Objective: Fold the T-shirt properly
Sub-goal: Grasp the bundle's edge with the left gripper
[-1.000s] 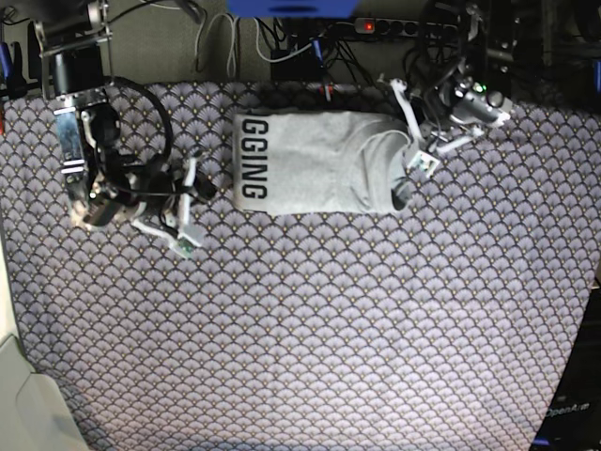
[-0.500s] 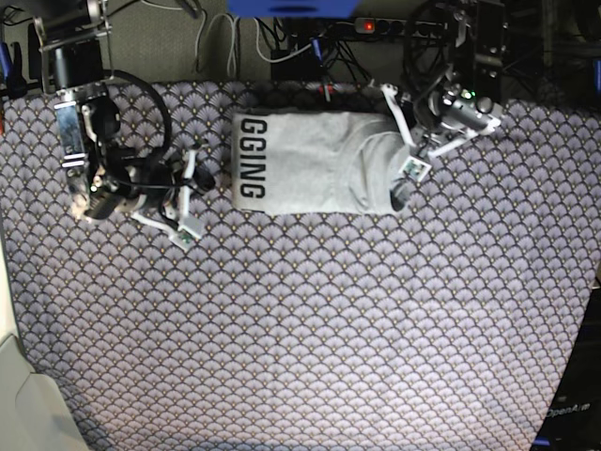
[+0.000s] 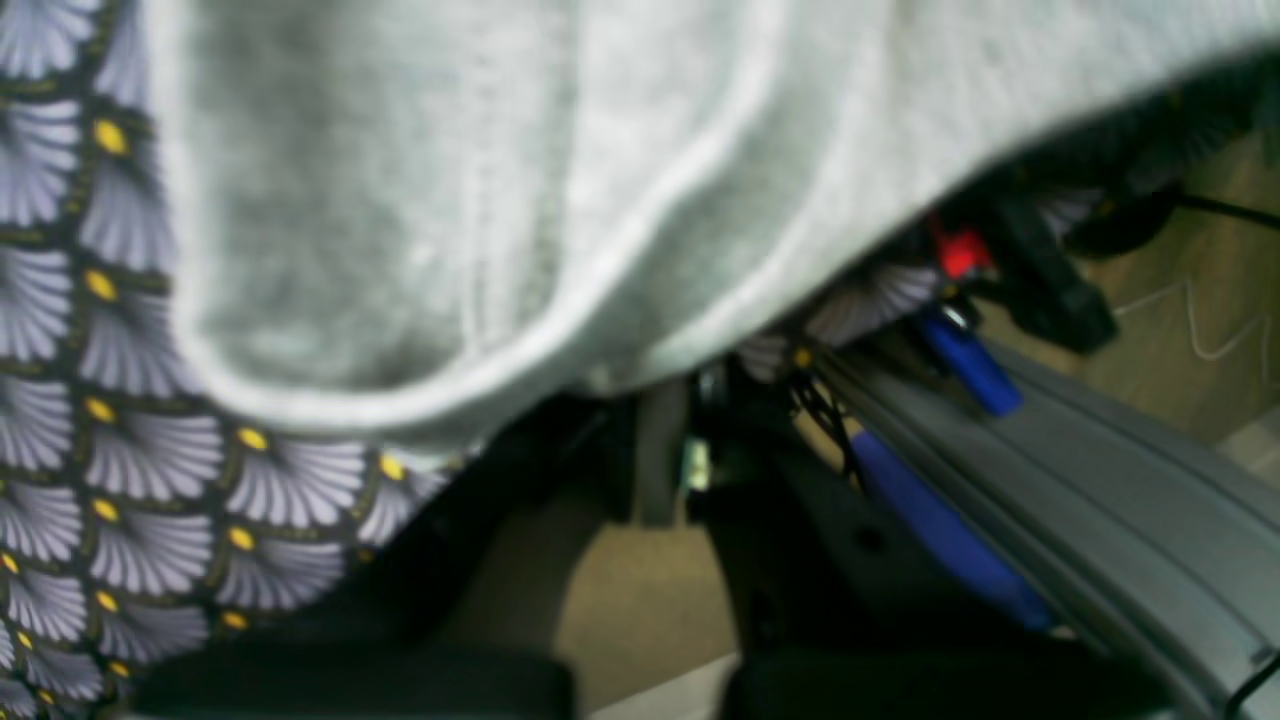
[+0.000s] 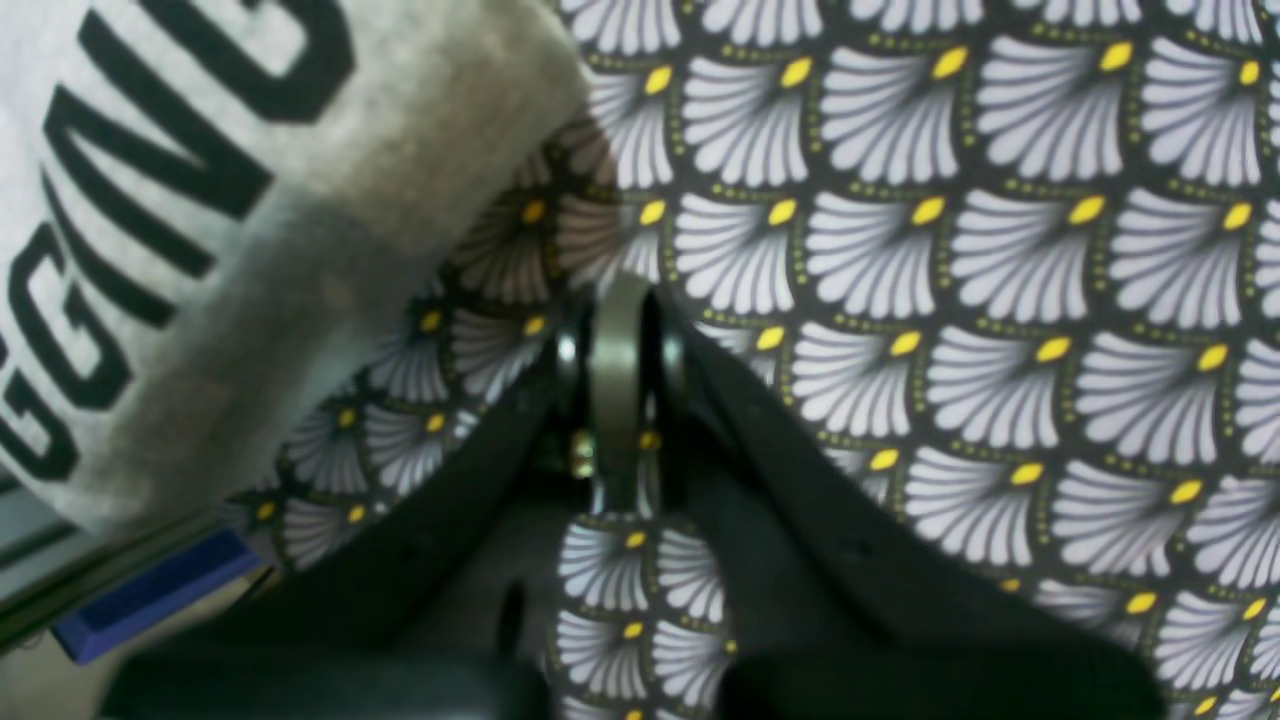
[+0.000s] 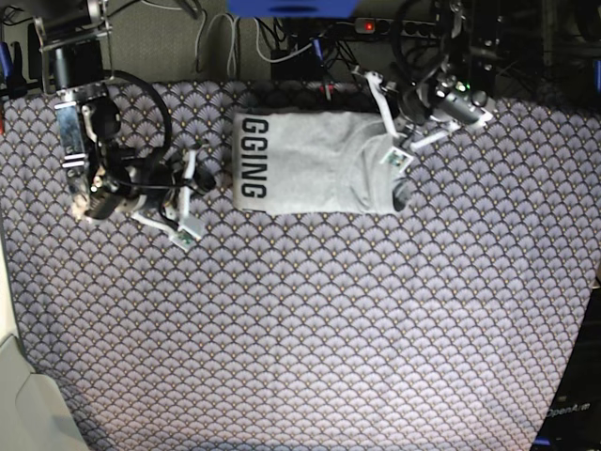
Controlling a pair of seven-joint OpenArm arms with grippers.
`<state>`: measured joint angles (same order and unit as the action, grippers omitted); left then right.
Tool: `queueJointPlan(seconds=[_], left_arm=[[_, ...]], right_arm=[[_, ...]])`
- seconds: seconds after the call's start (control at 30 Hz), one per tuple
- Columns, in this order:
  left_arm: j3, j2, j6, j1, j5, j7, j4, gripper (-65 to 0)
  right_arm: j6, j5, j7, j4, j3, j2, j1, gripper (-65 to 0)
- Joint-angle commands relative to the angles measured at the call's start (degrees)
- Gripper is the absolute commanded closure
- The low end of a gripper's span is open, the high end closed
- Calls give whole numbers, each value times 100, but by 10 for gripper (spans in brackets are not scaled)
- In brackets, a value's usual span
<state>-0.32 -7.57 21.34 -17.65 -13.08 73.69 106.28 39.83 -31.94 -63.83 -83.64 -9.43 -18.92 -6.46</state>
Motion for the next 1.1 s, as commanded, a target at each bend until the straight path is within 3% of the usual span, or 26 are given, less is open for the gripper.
queueJointPlan(seconds=[0.0, 0.47, 1.07], left_arm=[[-17, 67, 15, 37, -33, -59, 93, -4], [-43, 331, 6, 486, 29, -68, -92, -4], [-43, 6, 6, 398, 29, -68, -496, -3]], right_arm=[[17, -80, 93, -98, 24, -47, -97, 0], [17, -80, 93, -89, 42, -82, 35, 0], [17, -80, 93, -89, 24, -126, 35, 0]])
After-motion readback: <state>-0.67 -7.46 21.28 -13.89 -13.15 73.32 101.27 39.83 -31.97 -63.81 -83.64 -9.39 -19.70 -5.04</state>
